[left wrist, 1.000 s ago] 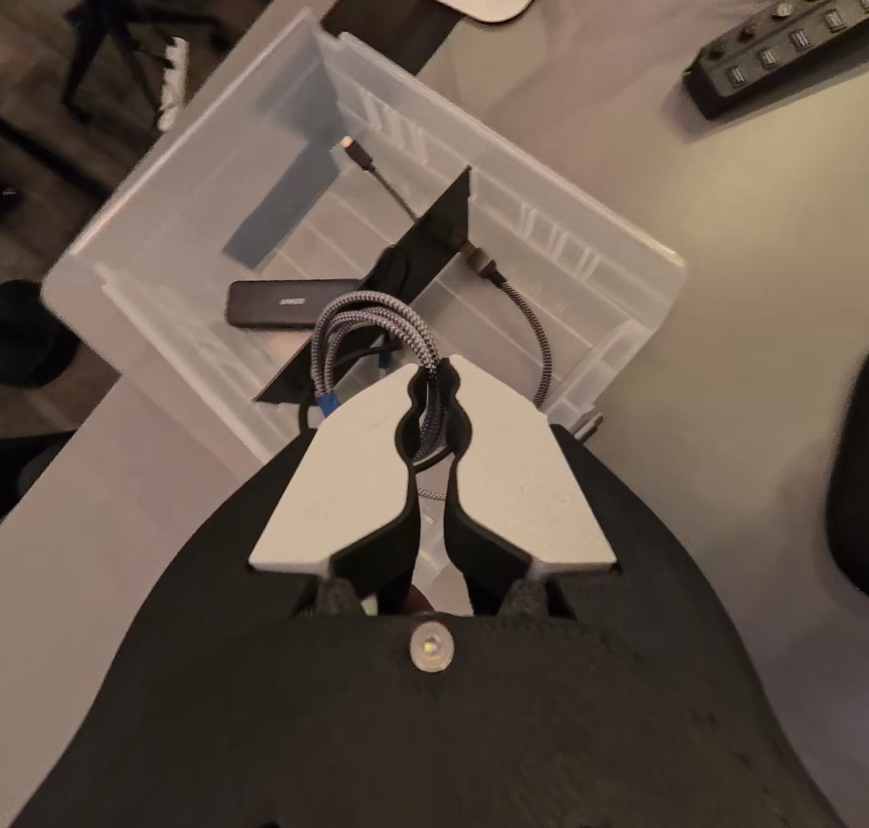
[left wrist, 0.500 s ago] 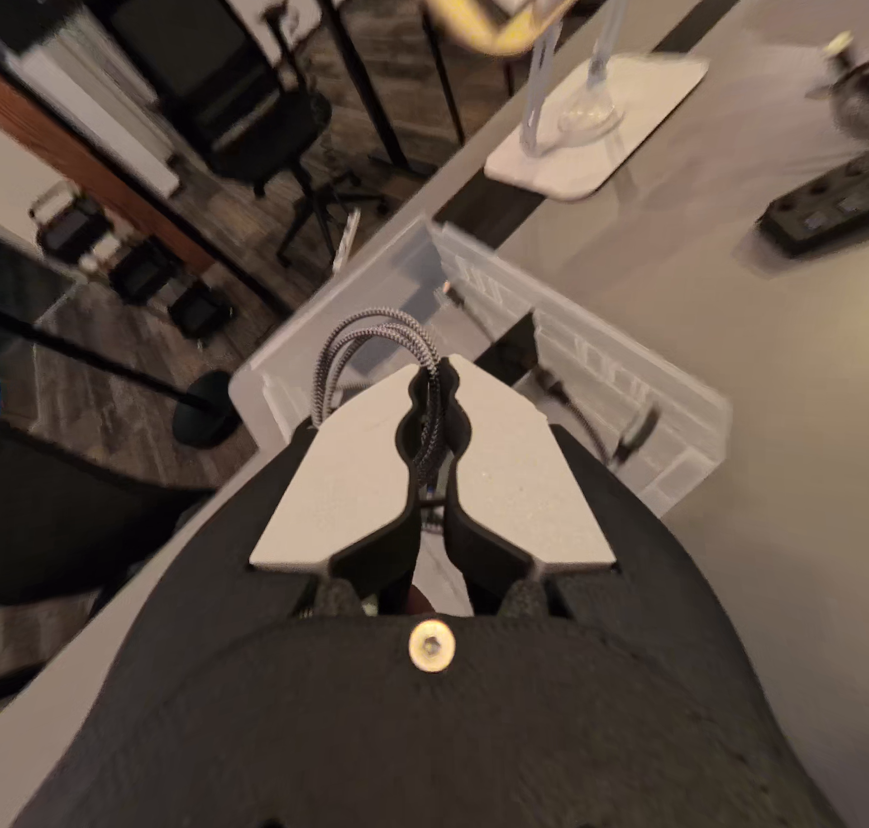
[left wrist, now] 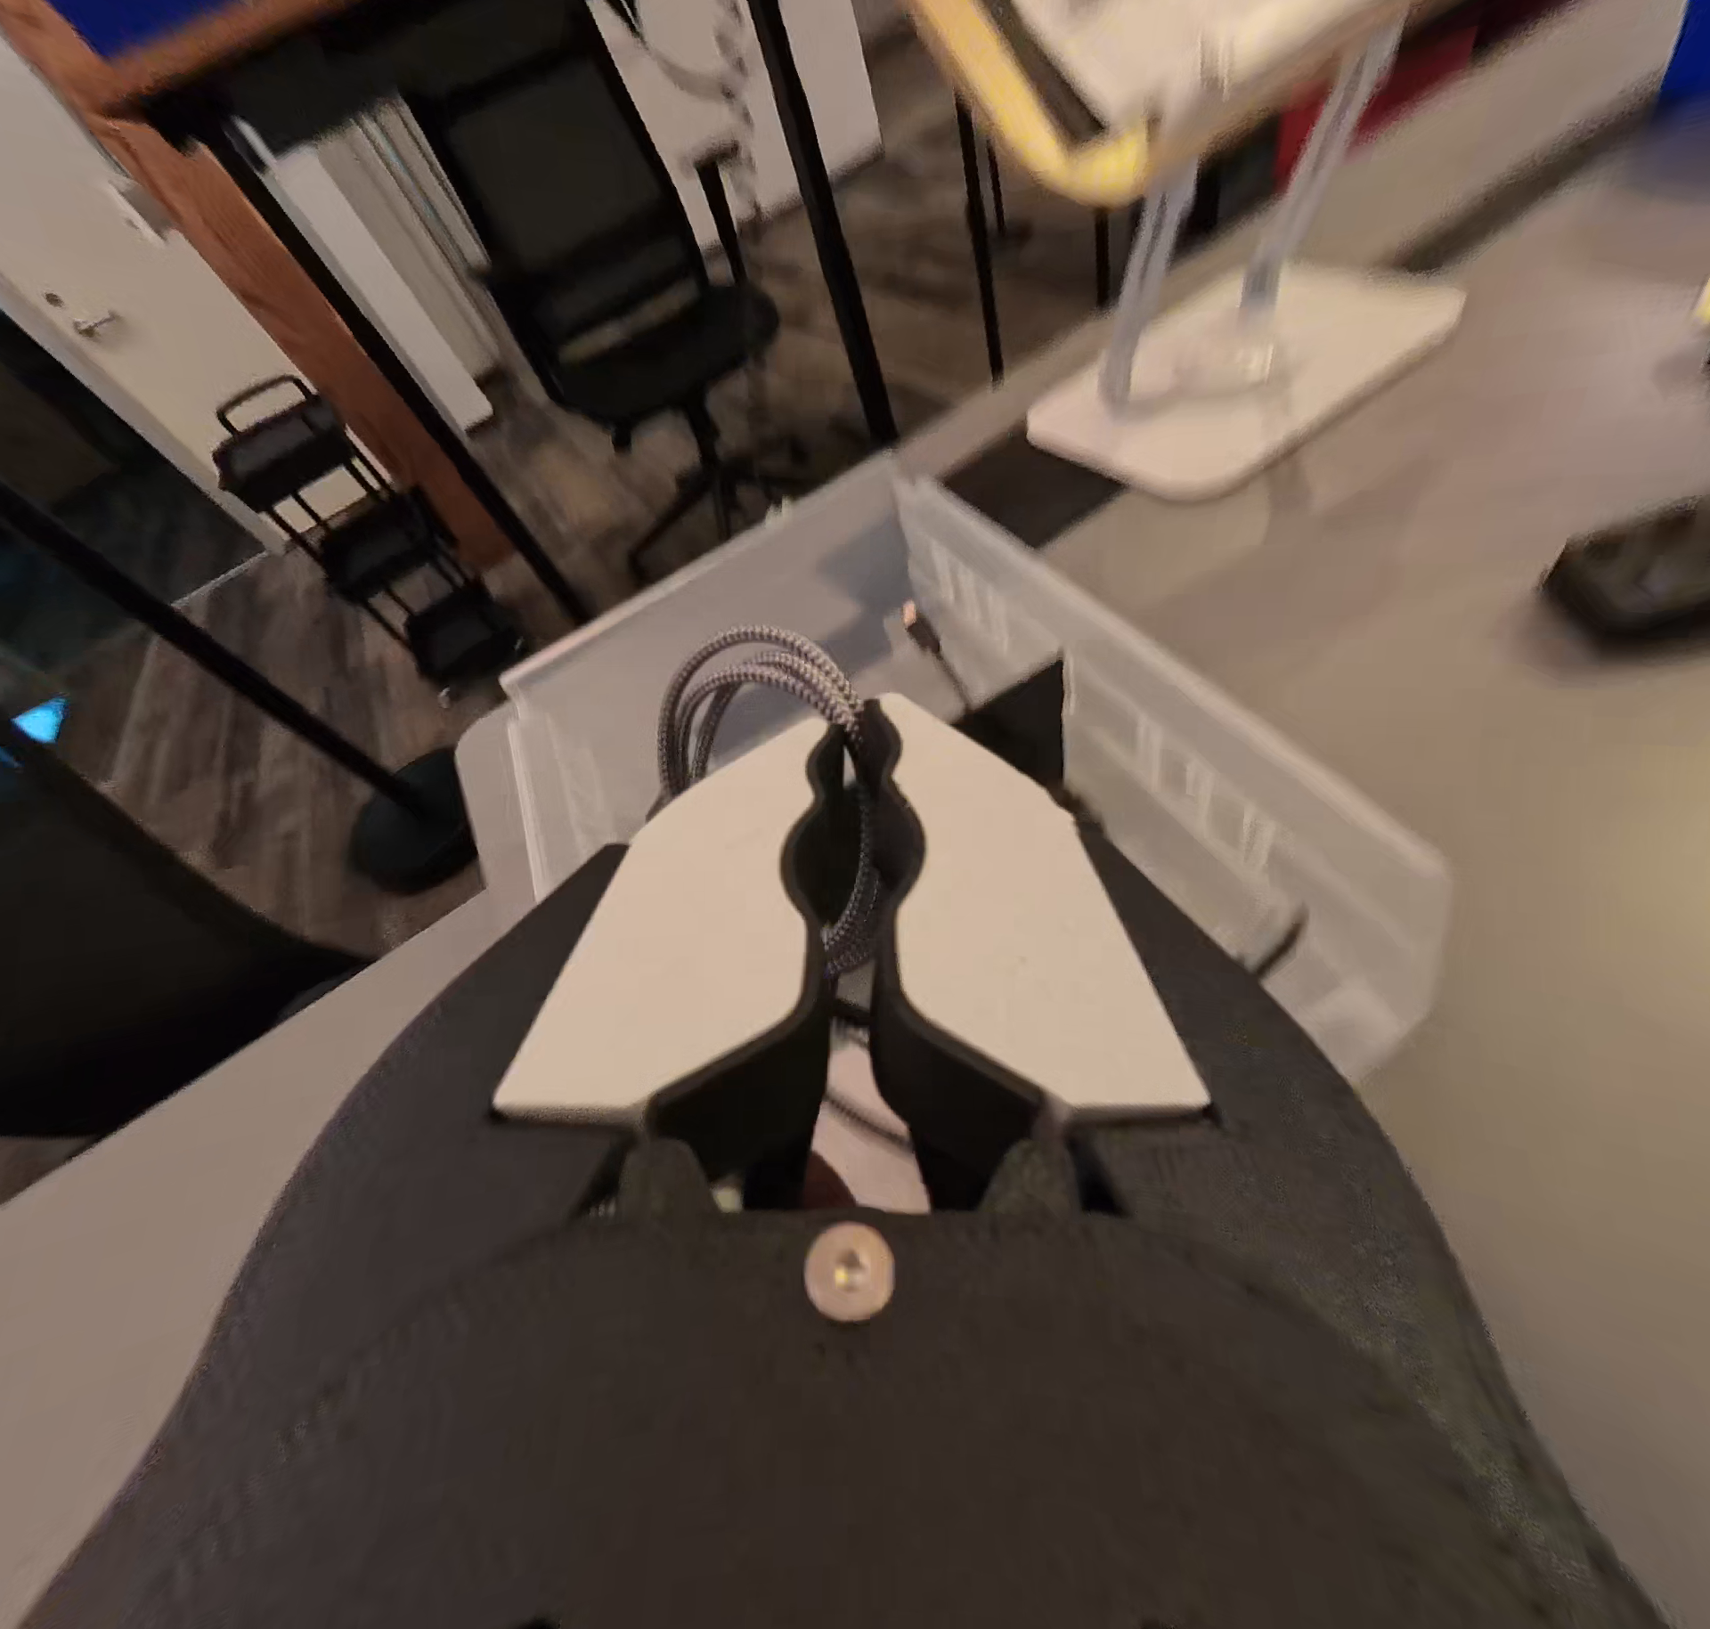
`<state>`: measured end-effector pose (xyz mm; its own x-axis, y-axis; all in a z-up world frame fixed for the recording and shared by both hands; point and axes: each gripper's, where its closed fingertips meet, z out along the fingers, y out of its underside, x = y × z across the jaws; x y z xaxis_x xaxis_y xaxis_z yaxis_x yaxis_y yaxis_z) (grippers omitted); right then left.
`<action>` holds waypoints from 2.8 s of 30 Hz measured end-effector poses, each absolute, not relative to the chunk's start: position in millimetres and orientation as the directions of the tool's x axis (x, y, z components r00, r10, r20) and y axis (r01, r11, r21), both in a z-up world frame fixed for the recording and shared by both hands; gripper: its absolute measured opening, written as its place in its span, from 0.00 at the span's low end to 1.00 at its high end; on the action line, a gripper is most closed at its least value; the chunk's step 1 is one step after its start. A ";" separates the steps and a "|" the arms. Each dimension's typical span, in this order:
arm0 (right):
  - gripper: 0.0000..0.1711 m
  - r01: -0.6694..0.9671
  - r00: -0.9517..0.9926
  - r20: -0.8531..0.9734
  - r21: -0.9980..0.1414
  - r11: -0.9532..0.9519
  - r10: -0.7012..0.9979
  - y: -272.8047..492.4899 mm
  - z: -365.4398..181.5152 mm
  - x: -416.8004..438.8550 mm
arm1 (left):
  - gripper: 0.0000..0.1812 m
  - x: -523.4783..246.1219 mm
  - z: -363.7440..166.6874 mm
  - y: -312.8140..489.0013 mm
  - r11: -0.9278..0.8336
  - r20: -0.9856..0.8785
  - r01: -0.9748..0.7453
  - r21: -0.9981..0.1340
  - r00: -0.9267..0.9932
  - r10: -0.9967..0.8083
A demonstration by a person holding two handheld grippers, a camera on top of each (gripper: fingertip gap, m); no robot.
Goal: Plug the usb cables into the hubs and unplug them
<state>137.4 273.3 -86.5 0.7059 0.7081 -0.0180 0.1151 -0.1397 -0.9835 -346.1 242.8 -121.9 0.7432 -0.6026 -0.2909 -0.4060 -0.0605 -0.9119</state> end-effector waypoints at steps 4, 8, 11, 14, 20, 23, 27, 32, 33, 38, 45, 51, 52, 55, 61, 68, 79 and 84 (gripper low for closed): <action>0.57 0.119 0.701 -0.017 -0.983 -0.141 0.713 272.6 -87.5 134.0 | 0.02 -341.7 -84.1 235.1 0.017 -0.165 -0.195 -0.981 0.780 -0.604; 0.57 0.126 0.694 -0.013 -0.982 -0.140 0.720 271.3 -87.8 130.4 | 0.01 -351.3 -152.2 252.4 -0.182 -0.168 -0.329 -0.926 0.794 -0.584; 0.57 0.121 0.700 -0.009 -0.984 -0.131 0.714 271.1 -83.9 133.2 | 0.01 -346.3 -116.6 249.4 -0.104 -0.064 -0.149 -0.983 0.820 -0.568; 0.57 0.112 0.700 -0.018 -0.985 -0.135 0.714 271.2 -83.8 134.6 | 0.02 -353.7 -123.3 256.0 -0.129 -0.068 -0.156 -0.979 0.854 -0.516; 0.56 0.108 0.703 -0.014 -0.986 -0.126 0.711 270.8 -80.4 137.0 | 0.02 -348.3 -176.8 250.4 -0.257 -0.189 -0.364 -0.895 0.832 -0.522; 0.56 0.110 0.701 -0.017 -0.985 -0.131 0.713 271.2 -82.2 135.5 | 0.01 -342.6 -192.7 250.2 -0.313 -0.256 -0.454 -0.835 0.822 -0.509; 0.56 0.124 0.695 -0.007 -0.984 -0.129 0.719 269.8 -83.2 130.8 | 0.09 -328.3 -224.2 242.0 -0.380 -0.320 -0.595 -0.709 0.751 -0.578; 0.56 0.116 0.700 -0.008 -0.985 -0.125 0.714 270.0 -80.3 135.0 | 0.20 -333.4 -197.9 237.7 -0.338 -0.303 -0.557 -0.758 0.761 -0.573; 0.56 0.111 0.702 -0.010 -0.986 -0.124 0.712 270.2 -79.6 136.6 | 0.20 -338.8 -191.3 237.4 -0.333 -0.313 -0.557 -0.761 0.765 -0.563; 0.56 0.105 0.704 -0.016 -0.986 -0.126 0.710 271.1 -79.4 138.7 | 0.13 -378.5 -186.6 251.4 -0.348 -0.545 -0.735 -0.582 0.670 -0.503; 0.56 0.125 0.695 0.001 -0.985 -0.120 0.719 268.6 -80.0 130.1 | 0.13 -397.7 -221.1 285.2 -0.371 -0.679 -0.910 -0.185 0.391 -0.622; 0.56 0.120 0.697 -0.006 -0.985 -0.125 0.717 270.5 -81.3 132.7 | 0.03 -413.5 -237.1 299.3 -0.374 -0.678 -0.927 -0.005 0.278 -0.681; 0.56 0.119 0.698 -0.007 -0.985 -0.126 0.716 271.0 -81.7 133.5 | 0.03 -413.5 -236.5 299.5 -0.369 -0.679 -0.929 -0.003 0.273 -0.681; 0.56 0.116 0.701 -0.010 -0.985 -0.128 0.713 272.2 -82.1 135.9 | 0.02 -410.8 -229.3 299.2 -0.364 -0.693 -0.931 -0.039 0.287 -0.661; 0.56 0.115 0.703 -0.010 -0.985 -0.128 0.711 272.5 -81.9 137.2 | 0.02 -409.1 -187.0 290.9 -0.351 -0.776 -0.920 -0.175 0.348 -0.526; 0.56 0.120 0.699 -0.006 -0.985 -0.126 0.715 271.6 -81.7 134.3 | 0.02 -409.5 -153.0 258.6 -0.292 -0.747 -0.868 -0.402 0.495 -0.443; 0.56 0.123 0.693 0.005 -0.986 -0.111 0.721 267.1 -76.0 130.4 | 0.08 -414.4 -247.2 219.4 -0.325 -0.613 -0.933 -0.151 0.346 -0.710; 0.56 0.114 0.698 -0.001 -0.987 -0.112 0.717 268.1 -74.9 135.2 | 0.32 -394.4 -221.1 213.5 -0.385 -0.412 -0.871 -0.305 0.485 -0.771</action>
